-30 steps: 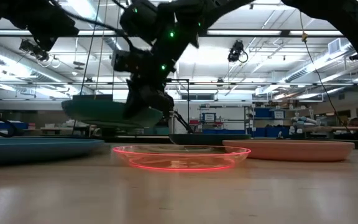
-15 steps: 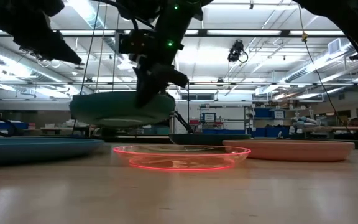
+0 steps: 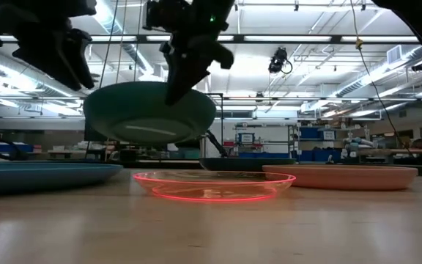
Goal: Stack plastic plates
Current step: Stack the green plate on top of the blue plate
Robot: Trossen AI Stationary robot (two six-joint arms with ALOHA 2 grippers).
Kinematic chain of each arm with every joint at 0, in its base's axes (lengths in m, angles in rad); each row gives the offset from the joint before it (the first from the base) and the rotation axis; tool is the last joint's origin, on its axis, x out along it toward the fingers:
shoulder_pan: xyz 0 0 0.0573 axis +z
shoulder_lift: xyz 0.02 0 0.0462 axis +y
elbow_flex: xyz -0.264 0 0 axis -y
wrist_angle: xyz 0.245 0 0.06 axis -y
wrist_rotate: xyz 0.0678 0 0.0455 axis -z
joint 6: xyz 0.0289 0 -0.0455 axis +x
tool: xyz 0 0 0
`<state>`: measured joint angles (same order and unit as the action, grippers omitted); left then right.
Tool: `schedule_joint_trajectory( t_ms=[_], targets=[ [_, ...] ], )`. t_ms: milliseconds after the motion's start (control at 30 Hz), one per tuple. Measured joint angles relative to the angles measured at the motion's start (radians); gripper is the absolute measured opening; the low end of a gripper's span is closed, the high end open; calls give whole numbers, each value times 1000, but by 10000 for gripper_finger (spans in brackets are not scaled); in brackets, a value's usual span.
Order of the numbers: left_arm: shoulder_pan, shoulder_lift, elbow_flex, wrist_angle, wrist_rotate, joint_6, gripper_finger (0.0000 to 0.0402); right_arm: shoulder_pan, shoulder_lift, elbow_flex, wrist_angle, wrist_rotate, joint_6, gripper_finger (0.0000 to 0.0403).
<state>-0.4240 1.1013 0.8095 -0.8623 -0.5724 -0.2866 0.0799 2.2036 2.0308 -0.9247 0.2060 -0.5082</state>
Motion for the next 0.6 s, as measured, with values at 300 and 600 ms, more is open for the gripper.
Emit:
schedule_joint_trajectory(
  t_ms=[300,600],
  targets=[
    [7,180,130,-66,54,52,219,33,-8,0,34,-26,-8,31],
    [41,249,134,-141,55,62,197,50,-23,-2,40,-15,20,32]
  ],
)
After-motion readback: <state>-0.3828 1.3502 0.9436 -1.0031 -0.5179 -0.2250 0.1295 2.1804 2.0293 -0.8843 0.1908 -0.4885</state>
